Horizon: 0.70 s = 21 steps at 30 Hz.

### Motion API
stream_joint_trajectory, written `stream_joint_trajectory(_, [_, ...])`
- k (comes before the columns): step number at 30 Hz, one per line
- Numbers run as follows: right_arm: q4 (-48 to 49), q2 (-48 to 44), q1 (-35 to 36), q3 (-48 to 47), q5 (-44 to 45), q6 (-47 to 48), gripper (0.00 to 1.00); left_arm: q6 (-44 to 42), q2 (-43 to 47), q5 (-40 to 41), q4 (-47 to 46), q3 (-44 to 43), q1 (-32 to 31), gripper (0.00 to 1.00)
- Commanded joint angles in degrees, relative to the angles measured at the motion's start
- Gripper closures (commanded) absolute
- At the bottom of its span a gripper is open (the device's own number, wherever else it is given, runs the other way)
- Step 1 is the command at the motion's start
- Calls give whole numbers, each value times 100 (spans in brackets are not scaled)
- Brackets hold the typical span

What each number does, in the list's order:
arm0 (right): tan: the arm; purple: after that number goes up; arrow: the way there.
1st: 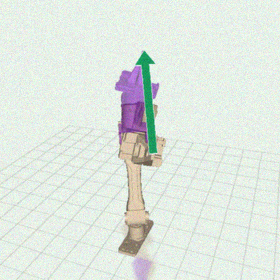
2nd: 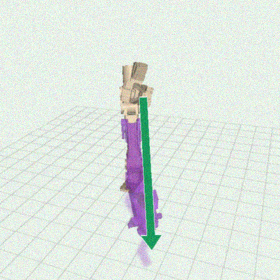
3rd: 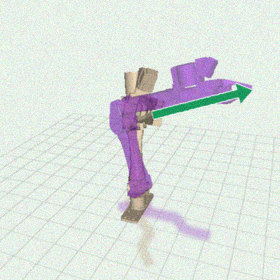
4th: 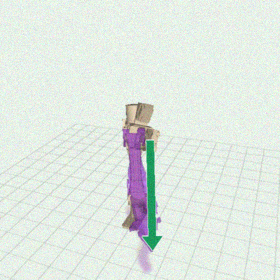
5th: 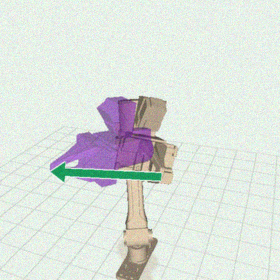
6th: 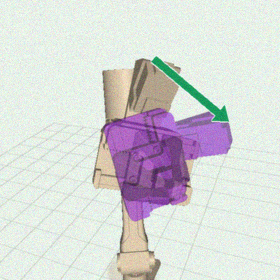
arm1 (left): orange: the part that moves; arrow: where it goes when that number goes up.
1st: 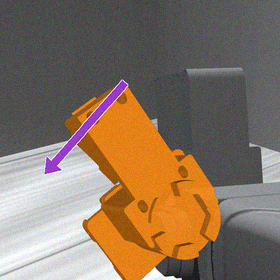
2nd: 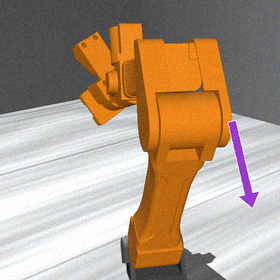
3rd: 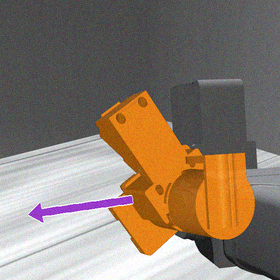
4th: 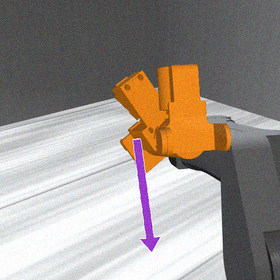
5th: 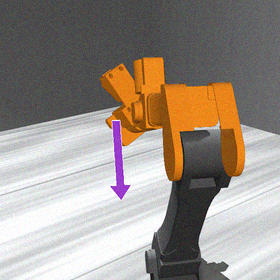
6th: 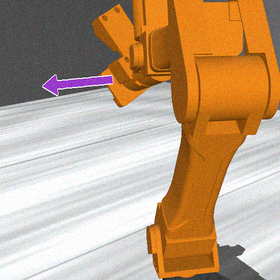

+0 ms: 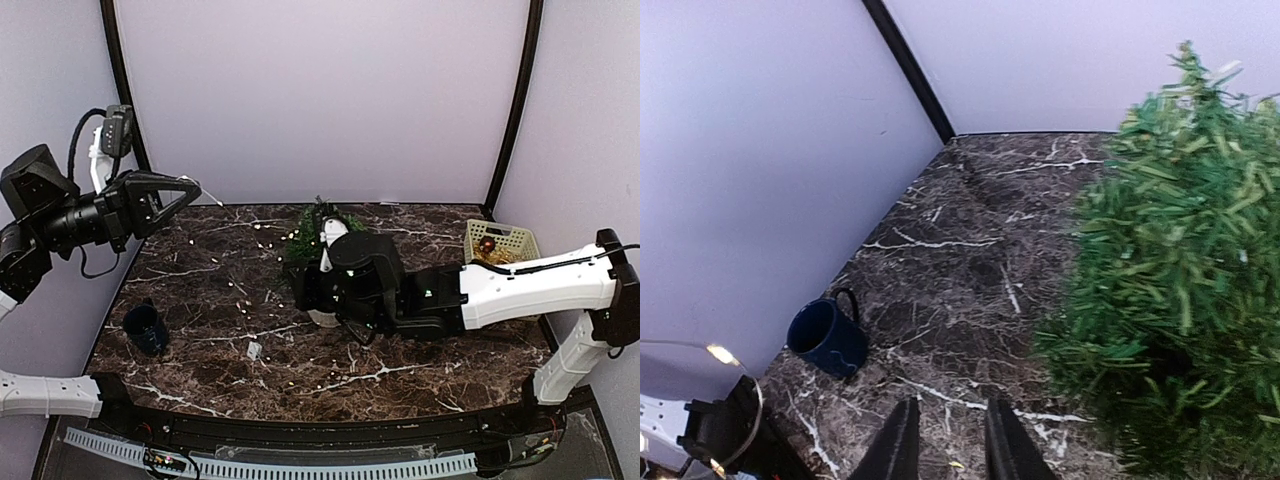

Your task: Decorate the small christmas tree

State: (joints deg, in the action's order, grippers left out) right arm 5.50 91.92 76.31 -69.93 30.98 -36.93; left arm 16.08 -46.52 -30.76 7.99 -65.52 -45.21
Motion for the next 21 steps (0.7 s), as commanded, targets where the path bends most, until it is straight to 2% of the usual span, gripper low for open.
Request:
stream_joint_trajectory(1, [-385, -488, 57, 189, 955, -224, 81, -139, 239, 460, -216, -18, 12, 100])
stream_joint_trajectory(6, [-1049, -789, 68, 247, 1518, -473, 92, -260, 381, 832, -216, -90, 12, 100])
stream_joint_trajectory(15, [-1439, -1449, 68, 423, 2104, -583, 94, -574, 549, 1672, 208, -149, 17, 100])
stream_joint_trajectory(21, [-2236, -1858, 66, 378, 2702, -623, 98, -786, 572, 2161, 579, -25, 13, 100])
